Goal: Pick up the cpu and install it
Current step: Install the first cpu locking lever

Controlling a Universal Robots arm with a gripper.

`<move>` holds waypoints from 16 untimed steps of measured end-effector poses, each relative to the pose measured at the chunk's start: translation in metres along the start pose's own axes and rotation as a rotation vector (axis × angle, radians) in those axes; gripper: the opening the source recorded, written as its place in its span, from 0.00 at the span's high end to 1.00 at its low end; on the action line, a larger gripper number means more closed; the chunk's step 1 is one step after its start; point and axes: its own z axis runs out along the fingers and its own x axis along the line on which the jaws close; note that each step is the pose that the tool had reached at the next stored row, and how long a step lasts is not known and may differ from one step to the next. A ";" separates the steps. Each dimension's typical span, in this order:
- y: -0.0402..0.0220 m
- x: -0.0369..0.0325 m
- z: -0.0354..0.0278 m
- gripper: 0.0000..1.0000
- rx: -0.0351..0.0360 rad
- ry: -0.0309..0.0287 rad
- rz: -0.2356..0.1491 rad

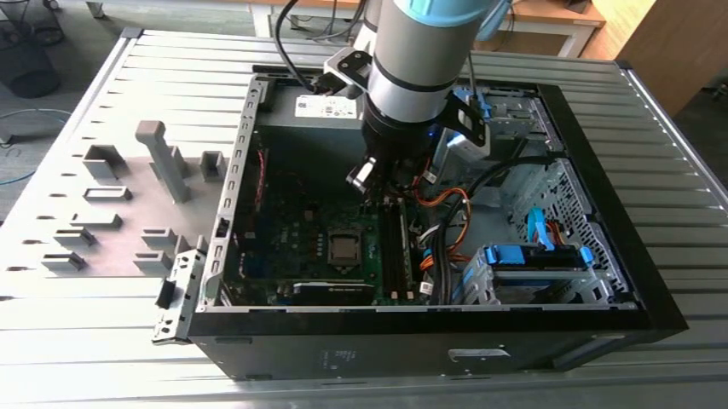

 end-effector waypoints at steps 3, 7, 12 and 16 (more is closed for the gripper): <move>0.0010 -0.0013 0.0033 0.89 0.0000 0.0002 0.000; 0.0017 -0.0023 0.0047 0.89 0.0001 0.0003 0.000; 0.0030 -0.0011 0.0070 0.89 0.0002 0.0001 0.000; 0.0046 0.0001 0.0108 0.89 0.0004 0.0000 -0.001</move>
